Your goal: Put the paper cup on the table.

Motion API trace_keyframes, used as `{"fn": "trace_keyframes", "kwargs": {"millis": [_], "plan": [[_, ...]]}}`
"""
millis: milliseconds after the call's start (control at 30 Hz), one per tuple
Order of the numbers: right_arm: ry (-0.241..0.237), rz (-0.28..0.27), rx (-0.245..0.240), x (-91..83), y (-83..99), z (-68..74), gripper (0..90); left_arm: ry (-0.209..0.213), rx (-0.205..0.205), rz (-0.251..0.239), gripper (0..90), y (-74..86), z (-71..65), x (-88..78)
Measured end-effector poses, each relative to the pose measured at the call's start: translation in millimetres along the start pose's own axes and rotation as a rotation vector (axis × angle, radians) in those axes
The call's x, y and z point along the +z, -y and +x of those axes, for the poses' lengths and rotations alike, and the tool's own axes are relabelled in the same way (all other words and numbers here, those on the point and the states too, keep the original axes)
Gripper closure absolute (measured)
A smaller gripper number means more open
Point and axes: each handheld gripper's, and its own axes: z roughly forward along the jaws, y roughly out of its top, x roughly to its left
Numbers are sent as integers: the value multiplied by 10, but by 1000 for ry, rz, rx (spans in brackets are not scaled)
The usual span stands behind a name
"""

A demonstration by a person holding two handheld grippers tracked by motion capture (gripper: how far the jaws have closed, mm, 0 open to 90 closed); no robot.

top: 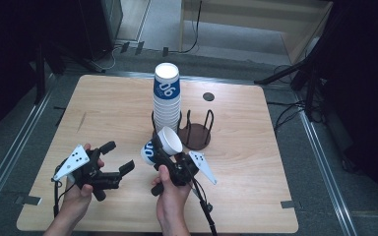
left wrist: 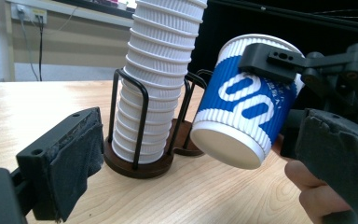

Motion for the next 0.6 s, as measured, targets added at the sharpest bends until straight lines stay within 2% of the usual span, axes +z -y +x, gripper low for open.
{"fn": "trace_keyframes", "kwargs": {"millis": [200, 267, 600], "plan": [[16, 1, -111, -50, -34, -17, 199, -2, 2, 11, 16, 6, 5, 6], [25, -7, -175, -68, -47, -21, 199, -3, 5, 14, 16, 8, 6, 6], [75, -17, -383, -117, -94, -63, 199, -24, 5, 21, 16, 15, 44, -9]]}}
